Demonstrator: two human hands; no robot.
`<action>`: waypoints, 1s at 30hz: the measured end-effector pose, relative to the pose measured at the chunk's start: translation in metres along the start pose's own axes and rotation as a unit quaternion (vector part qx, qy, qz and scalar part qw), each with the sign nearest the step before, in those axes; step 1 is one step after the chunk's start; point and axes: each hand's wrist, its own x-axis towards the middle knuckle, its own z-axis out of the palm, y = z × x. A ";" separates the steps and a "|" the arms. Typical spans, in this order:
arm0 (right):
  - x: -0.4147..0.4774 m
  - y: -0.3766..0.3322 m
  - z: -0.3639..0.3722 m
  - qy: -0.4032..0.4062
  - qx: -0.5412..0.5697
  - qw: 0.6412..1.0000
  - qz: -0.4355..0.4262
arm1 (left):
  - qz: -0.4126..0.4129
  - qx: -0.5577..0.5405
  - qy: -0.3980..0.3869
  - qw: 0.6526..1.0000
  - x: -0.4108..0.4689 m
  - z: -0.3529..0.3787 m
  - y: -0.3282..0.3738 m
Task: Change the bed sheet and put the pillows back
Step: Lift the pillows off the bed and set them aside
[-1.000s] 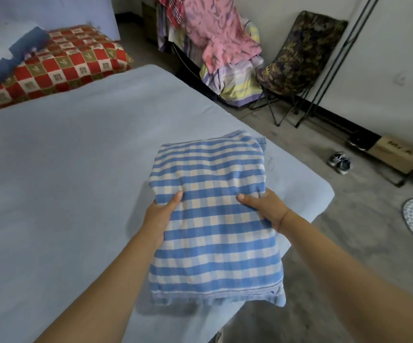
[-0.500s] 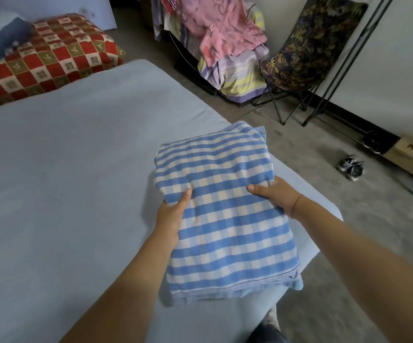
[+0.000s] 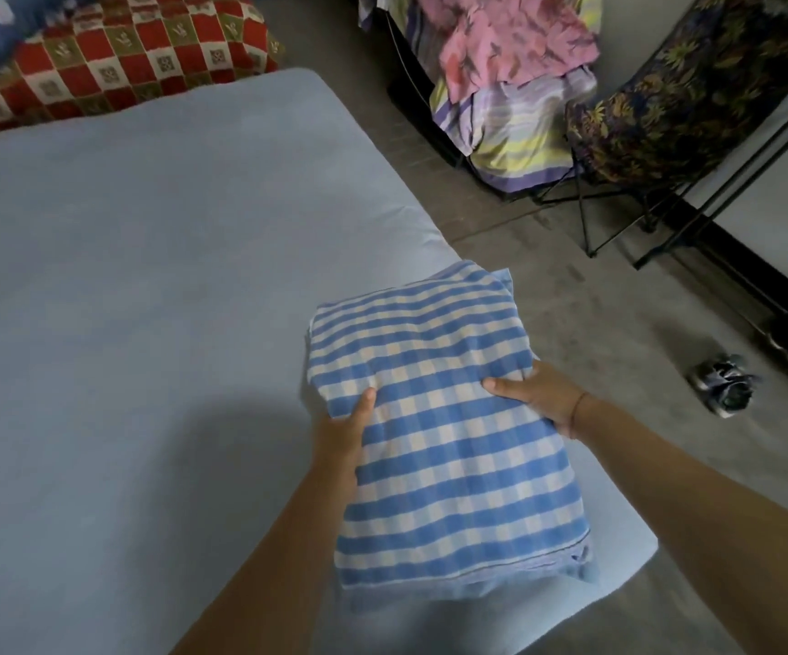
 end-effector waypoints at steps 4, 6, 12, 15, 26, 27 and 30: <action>0.045 0.004 -0.026 0.005 -0.016 1.000 -0.020 | 0.006 0.007 0.030 1.000 0.027 0.028 -0.015; 0.067 0.015 -0.034 0.006 -0.049 0.998 -0.025 | 0.014 0.057 0.040 0.997 0.038 0.034 -0.027; 0.090 0.086 -0.054 0.041 -0.090 0.994 0.044 | 0.022 0.082 0.049 0.995 0.049 0.042 -0.064; 0.095 0.136 -0.074 0.035 -0.117 0.991 0.053 | -0.024 0.077 0.022 0.996 0.044 0.040 -0.083; 0.034 0.124 -0.056 0.009 -0.104 0.993 0.060 | -0.103 0.193 -0.065 0.974 0.022 0.041 -0.101; 0.030 0.124 -0.058 0.007 -0.110 0.992 0.061 | -0.107 0.197 -0.069 0.972 0.018 0.042 -0.103; 0.023 0.135 -0.064 0.037 -0.178 0.980 0.078 | -0.125 0.204 -0.049 0.970 0.007 0.039 -0.116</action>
